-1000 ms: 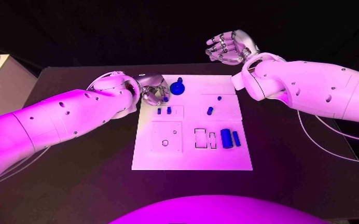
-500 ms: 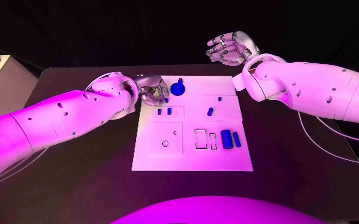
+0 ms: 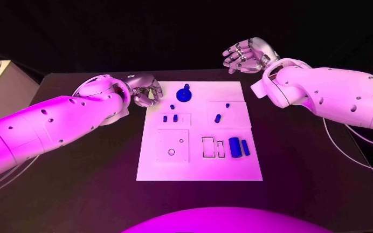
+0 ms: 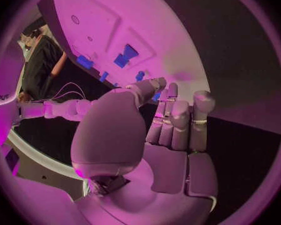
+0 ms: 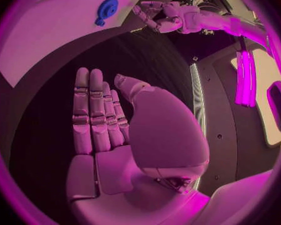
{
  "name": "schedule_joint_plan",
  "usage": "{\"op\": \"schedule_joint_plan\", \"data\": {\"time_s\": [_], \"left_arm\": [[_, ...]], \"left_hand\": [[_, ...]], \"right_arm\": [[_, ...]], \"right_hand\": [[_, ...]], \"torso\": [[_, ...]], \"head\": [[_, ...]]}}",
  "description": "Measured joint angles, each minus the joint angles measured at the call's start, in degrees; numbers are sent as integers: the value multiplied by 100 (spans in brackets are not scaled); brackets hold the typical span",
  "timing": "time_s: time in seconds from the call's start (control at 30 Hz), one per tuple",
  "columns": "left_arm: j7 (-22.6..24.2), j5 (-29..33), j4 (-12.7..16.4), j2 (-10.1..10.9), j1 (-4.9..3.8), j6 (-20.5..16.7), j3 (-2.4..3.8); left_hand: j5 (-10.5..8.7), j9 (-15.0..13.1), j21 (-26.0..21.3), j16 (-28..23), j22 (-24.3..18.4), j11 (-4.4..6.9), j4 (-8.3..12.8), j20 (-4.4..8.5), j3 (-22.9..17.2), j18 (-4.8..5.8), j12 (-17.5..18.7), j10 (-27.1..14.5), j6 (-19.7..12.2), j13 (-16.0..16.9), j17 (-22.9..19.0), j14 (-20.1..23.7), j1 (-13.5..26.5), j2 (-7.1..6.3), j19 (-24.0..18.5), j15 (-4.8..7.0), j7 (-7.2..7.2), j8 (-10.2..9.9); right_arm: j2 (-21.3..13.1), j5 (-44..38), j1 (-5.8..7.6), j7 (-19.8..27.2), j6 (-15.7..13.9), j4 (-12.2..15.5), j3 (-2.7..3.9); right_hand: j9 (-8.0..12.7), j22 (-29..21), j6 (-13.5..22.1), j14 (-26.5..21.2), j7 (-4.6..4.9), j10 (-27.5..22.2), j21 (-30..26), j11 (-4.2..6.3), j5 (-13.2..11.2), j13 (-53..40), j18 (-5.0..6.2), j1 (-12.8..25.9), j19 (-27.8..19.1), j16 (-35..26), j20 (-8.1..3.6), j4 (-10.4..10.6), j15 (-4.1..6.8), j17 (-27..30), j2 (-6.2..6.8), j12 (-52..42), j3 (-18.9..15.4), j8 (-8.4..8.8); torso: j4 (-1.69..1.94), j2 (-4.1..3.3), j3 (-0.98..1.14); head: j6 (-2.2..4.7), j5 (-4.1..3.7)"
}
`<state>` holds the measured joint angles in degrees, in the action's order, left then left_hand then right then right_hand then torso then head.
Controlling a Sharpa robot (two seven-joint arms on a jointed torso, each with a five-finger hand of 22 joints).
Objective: Assemble the parts on the task board
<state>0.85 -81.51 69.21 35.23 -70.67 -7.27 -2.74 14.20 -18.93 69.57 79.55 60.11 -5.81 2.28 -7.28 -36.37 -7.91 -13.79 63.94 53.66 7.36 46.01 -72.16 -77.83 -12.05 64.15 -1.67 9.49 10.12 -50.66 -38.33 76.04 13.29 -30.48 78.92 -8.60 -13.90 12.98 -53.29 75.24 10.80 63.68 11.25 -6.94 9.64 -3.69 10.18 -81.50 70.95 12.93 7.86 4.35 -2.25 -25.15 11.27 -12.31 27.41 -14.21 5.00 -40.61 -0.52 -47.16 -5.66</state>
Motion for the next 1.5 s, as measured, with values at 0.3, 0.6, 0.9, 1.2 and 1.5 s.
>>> {"op": "schedule_joint_plan", "data": {"time_s": [0.3, 0.6, 0.9, 1.2, 1.5], "left_arm": [[166, 1664, 519, 596, -27, -251, 169], [912, 4183, 1134, 1132, 1, -116, 190], [1518, 5790, 1544, 1466, 75, 133, 192], [1839, 6327, 1687, 1585, 98, 328, 191], [1984, 6519, 1711, 1626, 104, 406, 190]], "left_hand": [[0, 61, -1016, -975, -1197, -54, -7, -34, 7, -180, -101, -72, 31, 104, -1743, 1010, -37, -7, -1106, -48, 76, 34], [0, 121, -1768, -1757, -1659, -84, -181, -123, 360, -180, -214, -223, 11, 161, -2169, 1577, 104, -41, -1478, -118, 96, 34], [0, 155, -3230, -4165, -2593, -164, -384, -324, 400, -180, 236, -90, -66, -160, -3102, 1757, 83, -60, -1802, -303, 101, 158], [0, 168, -3902, -5585, -3026, -217, -378, -421, 395, -178, 831, 140, -86, -353, -3338, 1588, 7, 5, -1807, -391, 122, 200], [0, 185, -4060, -5815, -3140, -239, -356, -421, 385, -178, 916, 161, -86, -353, -3355, 1576, -23, 35, -1807, -419, 122, 221]], "right_arm": [[-463, -1085, -1, -212, 438, 317, -17], [-772, -2717, -83, -766, 733, 719, -68], [-740, -4338, -337, -1539, 934, 988, -90], [-588, -5126, -571, -1979, 1040, 1015, -92], [-422, -5481, -688, -2231, 999, 944, -82]], "right_hand": [[56, 1840, -538, 862, -252, 971, 2255, 316, 367, -156, 0, 57, 569, 2486, -437, -359, 369, -1846, -10, 352, 120, 187], [-10, 4253, -591, 861, -265, 1042, 4619, 339, 196, -249, -356, 343, 1014, 4741, -384, -282, 368, -3579, 158, 692, 311, 274], [-61, 5032, -562, 880, -278, 709, 5366, 255, -60, -128, -446, 517, 1148, 5501, -331, -96, 349, -4142, 332, 860, 327, 315], [-108, 5375, -543, 888, -260, 650, 5666, 257, -244, -71, -446, 603, 1206, 5841, -293, 92, 297, -4334, 419, 860, 235, 337], [-135, 5440, -543, 888, -260, 650, 5742, 257, -209, -42, -447, 552, 1205, 5935, -292, 135, 297, -4357, 446, 860, 272, 337]], "torso": [[-9, 6, 8], [-7, 6, -10], [12, 14, -18], [3, 1, -19], [5, -3, -7]], "head": [[146, -194], [296, -352], [351, -399], [325, -363], [284, -363]]}}
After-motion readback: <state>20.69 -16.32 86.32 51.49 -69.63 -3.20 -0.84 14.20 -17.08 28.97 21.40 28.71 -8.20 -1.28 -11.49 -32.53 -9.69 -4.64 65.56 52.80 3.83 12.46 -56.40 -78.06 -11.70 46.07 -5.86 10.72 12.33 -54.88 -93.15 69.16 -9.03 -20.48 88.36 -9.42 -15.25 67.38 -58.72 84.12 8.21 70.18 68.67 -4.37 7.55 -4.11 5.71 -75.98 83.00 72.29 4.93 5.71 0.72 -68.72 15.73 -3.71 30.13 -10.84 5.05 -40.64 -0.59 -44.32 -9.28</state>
